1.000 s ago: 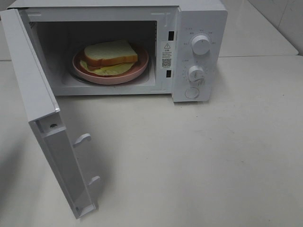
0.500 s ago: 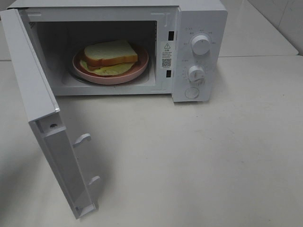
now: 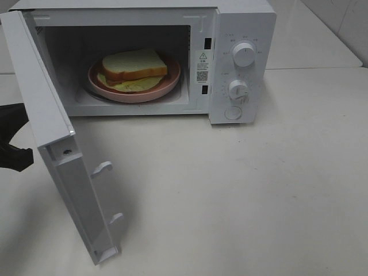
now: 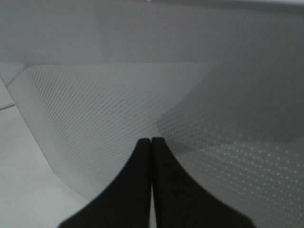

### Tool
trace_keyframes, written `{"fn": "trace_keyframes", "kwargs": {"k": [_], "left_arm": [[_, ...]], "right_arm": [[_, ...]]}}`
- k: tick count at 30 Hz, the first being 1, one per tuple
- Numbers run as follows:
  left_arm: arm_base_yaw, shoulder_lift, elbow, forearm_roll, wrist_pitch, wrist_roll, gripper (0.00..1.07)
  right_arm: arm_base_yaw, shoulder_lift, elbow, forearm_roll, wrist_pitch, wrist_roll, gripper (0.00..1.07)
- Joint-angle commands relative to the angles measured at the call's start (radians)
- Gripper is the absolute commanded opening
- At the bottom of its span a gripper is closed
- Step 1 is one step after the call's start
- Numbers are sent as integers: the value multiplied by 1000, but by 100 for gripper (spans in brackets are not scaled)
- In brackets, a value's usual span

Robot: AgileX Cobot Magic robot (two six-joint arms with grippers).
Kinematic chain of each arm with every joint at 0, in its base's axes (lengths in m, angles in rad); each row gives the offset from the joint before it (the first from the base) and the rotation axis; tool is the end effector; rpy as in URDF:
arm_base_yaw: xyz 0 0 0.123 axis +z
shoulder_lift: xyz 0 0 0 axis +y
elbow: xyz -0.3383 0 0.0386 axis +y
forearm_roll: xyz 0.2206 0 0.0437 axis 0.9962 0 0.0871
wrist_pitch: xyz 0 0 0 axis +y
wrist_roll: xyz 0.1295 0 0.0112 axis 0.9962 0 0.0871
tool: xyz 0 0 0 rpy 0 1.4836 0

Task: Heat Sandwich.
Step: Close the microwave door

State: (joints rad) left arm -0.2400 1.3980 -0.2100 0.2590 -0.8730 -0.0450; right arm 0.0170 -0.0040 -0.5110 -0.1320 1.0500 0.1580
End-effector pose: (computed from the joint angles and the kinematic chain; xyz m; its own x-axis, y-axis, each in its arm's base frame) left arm 0.2139 -0.0786 0.2436 -0.1818 0.1690 -0.9687 0.4438 0.8932 0.0725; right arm -0.0512 -0.0157 0.2514 -0.4198 0.0842 -0.9037 0.1253 0.9915 0.0342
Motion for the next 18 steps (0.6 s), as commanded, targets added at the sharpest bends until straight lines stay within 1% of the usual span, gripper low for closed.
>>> {"fn": "trace_keyframes", "kwargs": {"k": [1,3,4,6,8,9,10,11,12,13,14,16,17,18], "left_arm": [[-55,30,-9,-80,-50,28,0],[-81,48,-20,-112,-50,39,0],[-81,48,-20,-112,-50,39,0],[-123,69,-45,-166,-49,66,0],[-154,80,-69,-214,-46,81,0],[-154,80,-69,-214,-46,81,0],[-189,94,-95,-267,-42,103,0],[-207,104,-110,-293,-41,116,0],[-224,115,-123,-311,-41,126,0],[-224,115,-123,-311,-41,126,0],[-251,137,-155,-354,-40,149,0],[-276,162,-186,-385,-40,164,0],[-301,190,-214,-410,-40,172,0],[-301,190,-214,-410,-40,172,0]], "right_arm": [[-6,-26,2,2,-9,0,75],[-6,-26,2,2,-9,0,75],[-6,-26,2,2,-9,0,75],[-6,-26,2,2,-9,0,75],[-6,-26,2,2,-9,0,75],[-6,-26,2,2,-9,0,75],[-6,-26,2,2,-9,0,75],[-6,-26,2,2,-9,0,75],[-6,-26,2,2,-9,0,75],[-6,-26,2,2,-9,0,75],[-6,-26,2,2,-9,0,75],[-6,-26,2,2,-9,0,75],[-6,-26,2,2,-9,0,75],[-6,-26,2,2,-9,0,75]]}}
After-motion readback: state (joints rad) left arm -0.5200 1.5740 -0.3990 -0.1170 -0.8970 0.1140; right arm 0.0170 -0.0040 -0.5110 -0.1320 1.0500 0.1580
